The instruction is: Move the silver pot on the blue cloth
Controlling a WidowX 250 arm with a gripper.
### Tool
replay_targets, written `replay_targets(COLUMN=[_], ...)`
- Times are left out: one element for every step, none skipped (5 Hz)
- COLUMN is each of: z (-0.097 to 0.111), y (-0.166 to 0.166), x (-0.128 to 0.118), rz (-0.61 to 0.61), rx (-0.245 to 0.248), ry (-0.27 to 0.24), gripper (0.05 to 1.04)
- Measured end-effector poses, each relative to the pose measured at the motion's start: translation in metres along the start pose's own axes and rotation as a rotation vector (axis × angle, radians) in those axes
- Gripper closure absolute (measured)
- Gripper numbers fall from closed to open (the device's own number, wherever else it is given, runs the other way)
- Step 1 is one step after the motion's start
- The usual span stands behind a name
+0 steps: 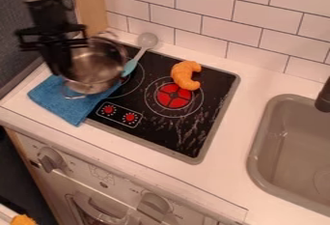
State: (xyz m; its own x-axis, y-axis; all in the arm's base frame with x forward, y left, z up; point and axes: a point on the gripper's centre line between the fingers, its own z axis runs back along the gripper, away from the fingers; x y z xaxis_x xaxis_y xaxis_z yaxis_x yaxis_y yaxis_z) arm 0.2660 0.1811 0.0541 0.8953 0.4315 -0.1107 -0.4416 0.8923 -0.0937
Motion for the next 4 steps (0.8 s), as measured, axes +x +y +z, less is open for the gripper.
replay_targets(z=[-0.0033, -0.0061, -0.0086, -0.0114], y=[0.0104, 0.0149, 0.0144, 0.011], x=[-0.0009, -0.0021, -0.0027, -0.0015], rz=[-0.006, -0.005, -0.01, -0.028], rx=[0.026, 0.044, 0.042, 0.041], ry=[0.013, 0.026, 0.037, 0.021], gripper=[1.009, 0.99, 0.799, 0.514])
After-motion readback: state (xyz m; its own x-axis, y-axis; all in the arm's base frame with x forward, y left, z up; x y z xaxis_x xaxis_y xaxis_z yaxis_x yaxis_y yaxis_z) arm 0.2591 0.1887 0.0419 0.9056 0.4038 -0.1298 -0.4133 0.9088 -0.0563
